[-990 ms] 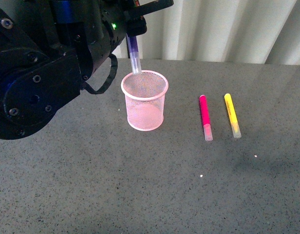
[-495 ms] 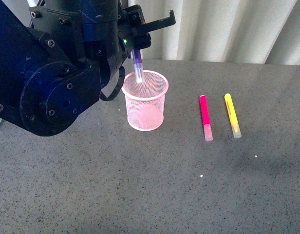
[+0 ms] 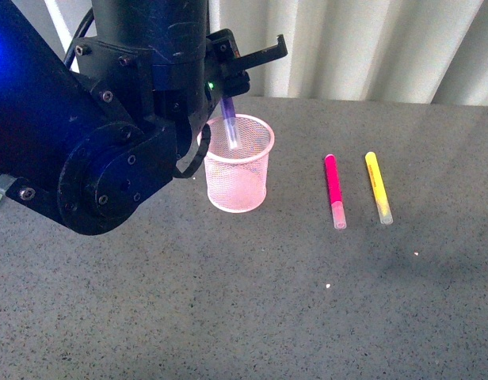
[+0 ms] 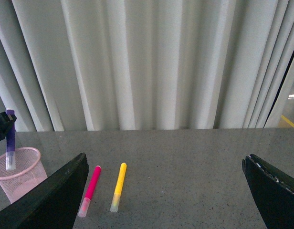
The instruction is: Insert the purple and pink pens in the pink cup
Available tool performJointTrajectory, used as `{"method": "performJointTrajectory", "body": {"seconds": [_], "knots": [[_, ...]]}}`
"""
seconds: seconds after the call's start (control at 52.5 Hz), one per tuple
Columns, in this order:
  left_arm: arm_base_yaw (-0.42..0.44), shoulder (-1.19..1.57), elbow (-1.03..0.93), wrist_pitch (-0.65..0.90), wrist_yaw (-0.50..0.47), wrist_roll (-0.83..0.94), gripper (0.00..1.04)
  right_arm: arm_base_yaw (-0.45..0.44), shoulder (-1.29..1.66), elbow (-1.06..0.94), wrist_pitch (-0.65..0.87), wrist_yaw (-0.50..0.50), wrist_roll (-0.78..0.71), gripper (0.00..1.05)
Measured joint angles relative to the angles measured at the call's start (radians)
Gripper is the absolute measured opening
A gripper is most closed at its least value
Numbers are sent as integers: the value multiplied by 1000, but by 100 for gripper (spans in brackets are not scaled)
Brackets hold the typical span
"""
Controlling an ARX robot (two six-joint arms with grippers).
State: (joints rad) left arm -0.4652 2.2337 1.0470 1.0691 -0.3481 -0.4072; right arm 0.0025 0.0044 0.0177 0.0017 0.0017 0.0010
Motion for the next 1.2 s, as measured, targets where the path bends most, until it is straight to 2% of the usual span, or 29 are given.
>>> {"method": "performJointTrajectory", "body": {"seconds": [0.152,0.286,0.419,0.495,0.648,0.781,0.876,0.971,1.029,1.2], "knots": [[-7,0,1,-13,16,-21,13,0,0,0,0,0,0,98],[-13,0,-8,-24,33,-29,35,0,0,0,0,0,0,98],[-14,-28,-46,-77,36,-66,63,0,0,0,0,0,0,98],[-14,-57,-71,-109,39,-67,74,0,0,0,0,0,0,98],[-6,-215,-140,-339,83,-13,100,0,0,0,0,0,0,98],[22,-385,-219,-517,137,71,98,0,0,0,0,0,0,98],[70,-550,-282,-692,212,99,98,0,0,0,0,0,0,98],[135,-729,-345,-856,414,39,98,0,0,0,0,1,0,98],[148,-784,-356,-875,484,12,98,0,0,0,0,0,0,98],[153,-807,-356,-877,507,-27,98,0,0,0,0,-2,0,98]]}}
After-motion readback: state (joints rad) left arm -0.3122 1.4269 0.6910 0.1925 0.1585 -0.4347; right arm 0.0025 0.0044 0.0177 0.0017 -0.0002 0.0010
